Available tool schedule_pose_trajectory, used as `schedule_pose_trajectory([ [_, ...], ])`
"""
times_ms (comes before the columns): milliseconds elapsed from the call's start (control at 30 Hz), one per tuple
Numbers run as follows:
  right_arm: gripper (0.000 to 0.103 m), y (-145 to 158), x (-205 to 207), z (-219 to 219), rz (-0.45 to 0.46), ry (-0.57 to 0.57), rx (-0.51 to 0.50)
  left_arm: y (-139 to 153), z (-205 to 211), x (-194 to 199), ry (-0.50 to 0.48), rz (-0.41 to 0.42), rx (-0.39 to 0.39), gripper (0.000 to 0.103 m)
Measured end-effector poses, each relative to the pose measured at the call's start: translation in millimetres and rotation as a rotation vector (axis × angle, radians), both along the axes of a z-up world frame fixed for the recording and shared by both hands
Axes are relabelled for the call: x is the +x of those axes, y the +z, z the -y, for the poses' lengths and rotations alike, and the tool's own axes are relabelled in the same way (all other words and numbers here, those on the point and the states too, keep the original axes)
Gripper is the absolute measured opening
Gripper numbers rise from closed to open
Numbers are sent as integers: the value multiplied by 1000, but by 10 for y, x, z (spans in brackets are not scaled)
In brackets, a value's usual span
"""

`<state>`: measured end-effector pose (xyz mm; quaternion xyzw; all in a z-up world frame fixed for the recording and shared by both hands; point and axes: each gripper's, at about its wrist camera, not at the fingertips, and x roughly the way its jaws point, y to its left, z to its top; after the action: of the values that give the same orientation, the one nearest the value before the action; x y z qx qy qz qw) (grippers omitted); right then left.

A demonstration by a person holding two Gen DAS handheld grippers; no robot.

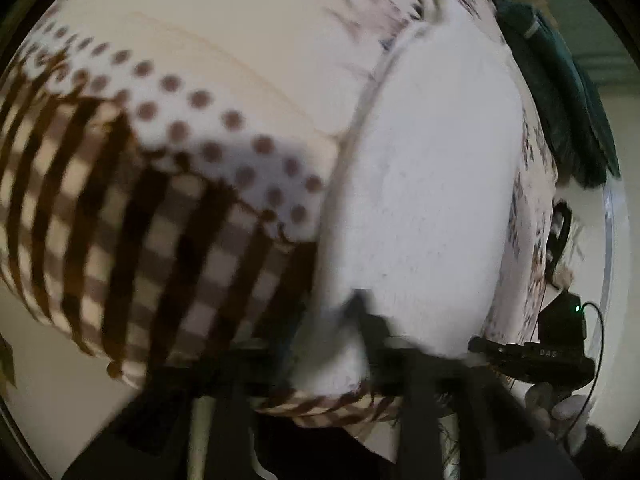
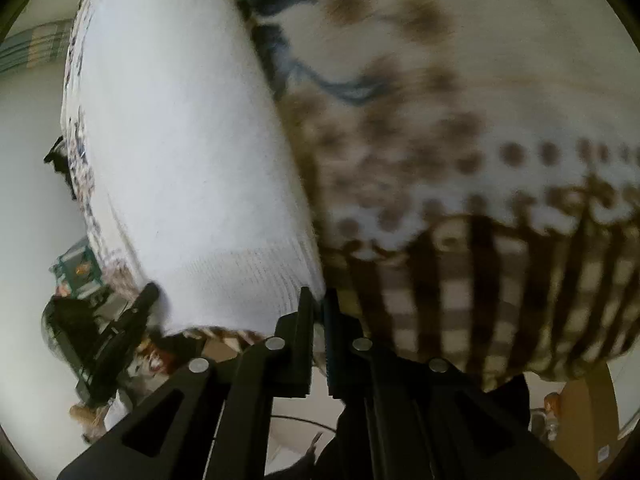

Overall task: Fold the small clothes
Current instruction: 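Grasp the folded cardigan edge with both grippers and fold it over again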

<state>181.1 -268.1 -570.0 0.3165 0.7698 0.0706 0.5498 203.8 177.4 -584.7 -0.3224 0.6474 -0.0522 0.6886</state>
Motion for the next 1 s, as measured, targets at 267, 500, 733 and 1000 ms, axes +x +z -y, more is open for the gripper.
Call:
schedule_pose_trajectory([
  [267,68,-388,9,53,-70,-84,181,-381,0,70,11,-13,-178,75],
  [500,35,-538,-58,-186,-66,-151,244,-220,275,132,-107,0,-21,21],
  [733,14,-203,-60,-317,4,-136,266,193,284,57,-80,47,-56,11],
  [1000,13,508,288,-229,126,-161,325,934,165,342,57,186,-143,11],
])
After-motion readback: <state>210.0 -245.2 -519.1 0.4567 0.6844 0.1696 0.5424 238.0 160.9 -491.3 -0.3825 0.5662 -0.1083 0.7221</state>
